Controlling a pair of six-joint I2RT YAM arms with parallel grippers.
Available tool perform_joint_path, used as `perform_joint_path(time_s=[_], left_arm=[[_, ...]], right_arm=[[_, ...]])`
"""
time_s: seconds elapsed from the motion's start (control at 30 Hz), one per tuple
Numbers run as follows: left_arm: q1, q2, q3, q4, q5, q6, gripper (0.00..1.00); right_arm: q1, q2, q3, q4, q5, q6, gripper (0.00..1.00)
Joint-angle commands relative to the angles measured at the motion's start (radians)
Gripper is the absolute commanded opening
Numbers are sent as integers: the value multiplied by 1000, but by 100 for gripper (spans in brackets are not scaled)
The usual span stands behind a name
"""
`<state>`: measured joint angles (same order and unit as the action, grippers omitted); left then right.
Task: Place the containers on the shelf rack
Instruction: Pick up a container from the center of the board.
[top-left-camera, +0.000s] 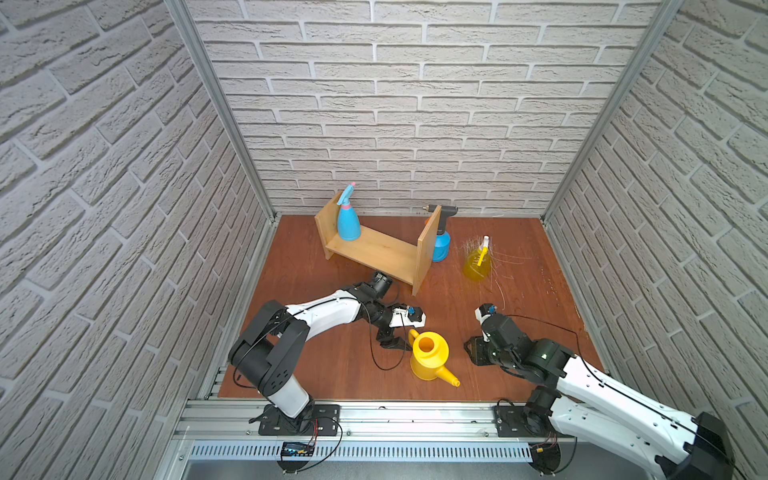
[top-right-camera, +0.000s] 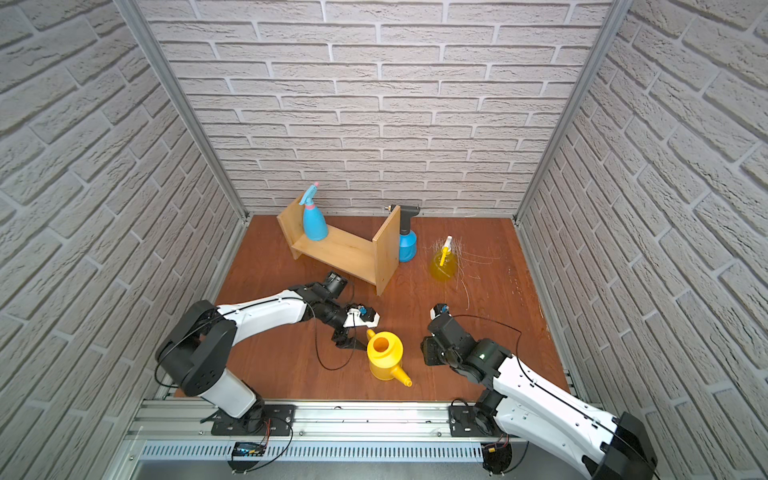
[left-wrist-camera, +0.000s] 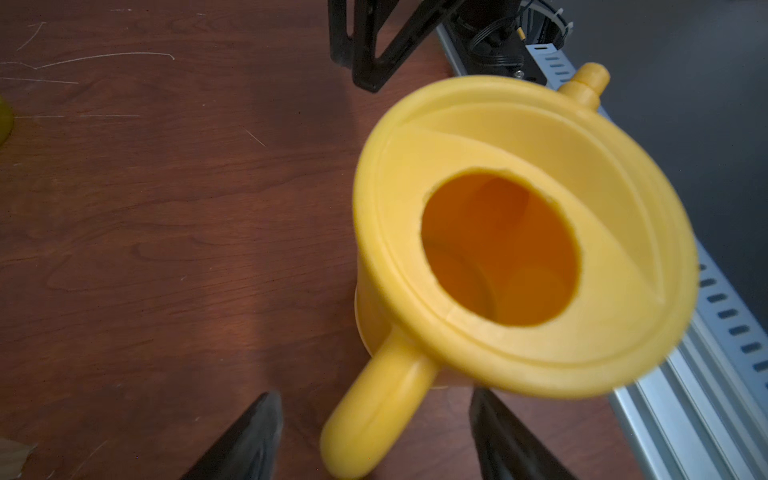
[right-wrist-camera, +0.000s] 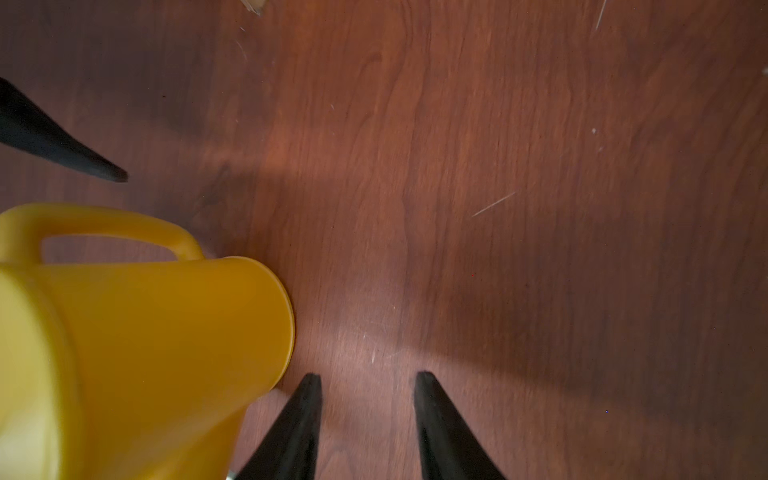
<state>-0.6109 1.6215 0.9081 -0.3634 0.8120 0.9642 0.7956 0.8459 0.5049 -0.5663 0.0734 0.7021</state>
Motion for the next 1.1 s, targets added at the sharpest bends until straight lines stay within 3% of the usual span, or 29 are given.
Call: perform_joint_path(time_s=[0.0,0.47,0.77,1.07], left_arm=[[-23,17,29,-37,17,43,73],[-102,-30,-34,6,-80,-23,50],[-107,-57,-54,1,-134,-67,24],[-113,-213,-111,-17,-149,-141,0]], right_arm=[[-20,50,34,70,-71,35,40],[-60,190,103,150,-147,-22,40],[-81,114,121,118,-96,-40,40],[-131,17,217,63,0,-122,41]])
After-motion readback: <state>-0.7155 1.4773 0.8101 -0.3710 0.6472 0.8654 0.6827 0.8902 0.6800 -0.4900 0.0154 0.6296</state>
